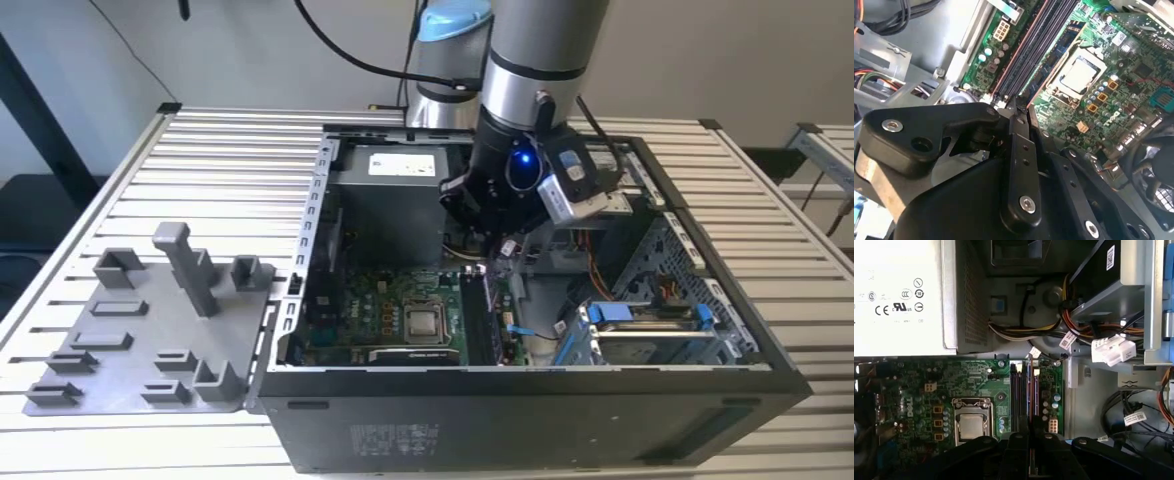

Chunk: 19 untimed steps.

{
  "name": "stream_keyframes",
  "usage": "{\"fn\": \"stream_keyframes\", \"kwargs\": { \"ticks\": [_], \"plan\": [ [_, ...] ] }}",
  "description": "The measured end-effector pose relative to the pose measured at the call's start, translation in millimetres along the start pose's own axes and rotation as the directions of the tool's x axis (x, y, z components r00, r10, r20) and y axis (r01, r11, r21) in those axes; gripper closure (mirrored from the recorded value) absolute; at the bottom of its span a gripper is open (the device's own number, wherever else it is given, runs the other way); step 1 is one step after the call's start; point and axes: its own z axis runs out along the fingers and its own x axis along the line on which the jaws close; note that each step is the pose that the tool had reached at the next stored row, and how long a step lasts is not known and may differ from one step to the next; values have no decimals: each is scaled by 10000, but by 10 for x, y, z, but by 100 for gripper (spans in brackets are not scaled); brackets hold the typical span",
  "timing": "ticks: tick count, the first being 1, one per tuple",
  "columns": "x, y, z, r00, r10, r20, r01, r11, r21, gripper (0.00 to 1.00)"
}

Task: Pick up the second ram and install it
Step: 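Insert the second ram into the second slot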

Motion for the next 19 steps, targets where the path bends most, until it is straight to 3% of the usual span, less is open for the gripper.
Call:
{"fn": "stream_keyframes", "kwargs": {
  "ticks": [19],
  "plan": [
    [70, -29, 304, 10000, -2, -51, 2, 10000, 44, 86]
  ]
}}
